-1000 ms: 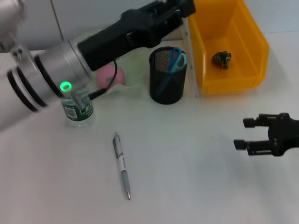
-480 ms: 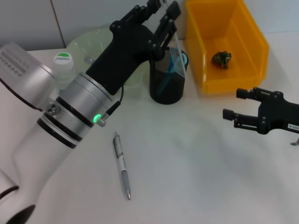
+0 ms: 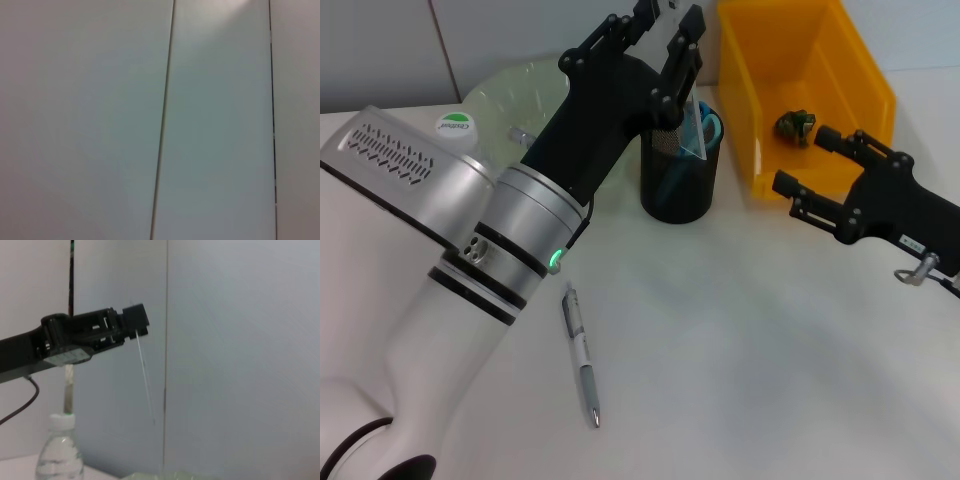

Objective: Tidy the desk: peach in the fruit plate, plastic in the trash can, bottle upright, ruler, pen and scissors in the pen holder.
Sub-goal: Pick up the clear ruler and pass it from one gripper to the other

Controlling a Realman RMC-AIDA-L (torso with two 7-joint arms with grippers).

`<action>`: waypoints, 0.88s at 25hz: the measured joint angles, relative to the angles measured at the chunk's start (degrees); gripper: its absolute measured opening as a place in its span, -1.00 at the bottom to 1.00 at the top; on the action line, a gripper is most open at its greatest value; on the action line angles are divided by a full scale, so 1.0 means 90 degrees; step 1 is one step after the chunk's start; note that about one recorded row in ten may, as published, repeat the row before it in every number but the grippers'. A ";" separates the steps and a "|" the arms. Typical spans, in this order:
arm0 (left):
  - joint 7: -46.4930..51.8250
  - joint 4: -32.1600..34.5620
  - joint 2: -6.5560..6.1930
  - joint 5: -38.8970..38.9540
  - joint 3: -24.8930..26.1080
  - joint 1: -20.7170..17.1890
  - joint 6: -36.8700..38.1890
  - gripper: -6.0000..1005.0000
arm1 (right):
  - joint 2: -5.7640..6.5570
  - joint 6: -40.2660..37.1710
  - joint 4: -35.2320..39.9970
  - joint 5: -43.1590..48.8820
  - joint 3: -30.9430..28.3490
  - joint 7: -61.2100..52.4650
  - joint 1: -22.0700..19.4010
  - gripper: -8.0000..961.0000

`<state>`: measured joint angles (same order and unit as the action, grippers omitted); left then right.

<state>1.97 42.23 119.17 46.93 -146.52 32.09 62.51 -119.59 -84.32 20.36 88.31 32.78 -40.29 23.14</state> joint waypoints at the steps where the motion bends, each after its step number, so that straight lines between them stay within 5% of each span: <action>1: -0.0025 0.0022 0.0001 0.0047 -0.0030 0.0016 0.0000 -0.19 | 0.0000 -0.0010 -0.0126 -0.0112 0.0007 0.0190 0.0048 0.39; 12: -0.0072 0.0132 0.0000 0.0125 -0.0052 0.0138 -0.0131 -0.19 | -0.0014 -0.0084 -0.1573 -0.0750 -0.0132 0.2182 0.0752 0.38; 22: -0.0392 0.0128 0.0001 0.0346 -0.0086 0.0268 -0.0332 -0.18 | -0.0024 -0.0090 -0.1804 -0.0780 -0.0154 0.2339 0.1181 0.37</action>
<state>-1.55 43.38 119.18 50.04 -147.29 34.50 59.52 -119.80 -85.13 4.13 81.29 31.39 -19.24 33.76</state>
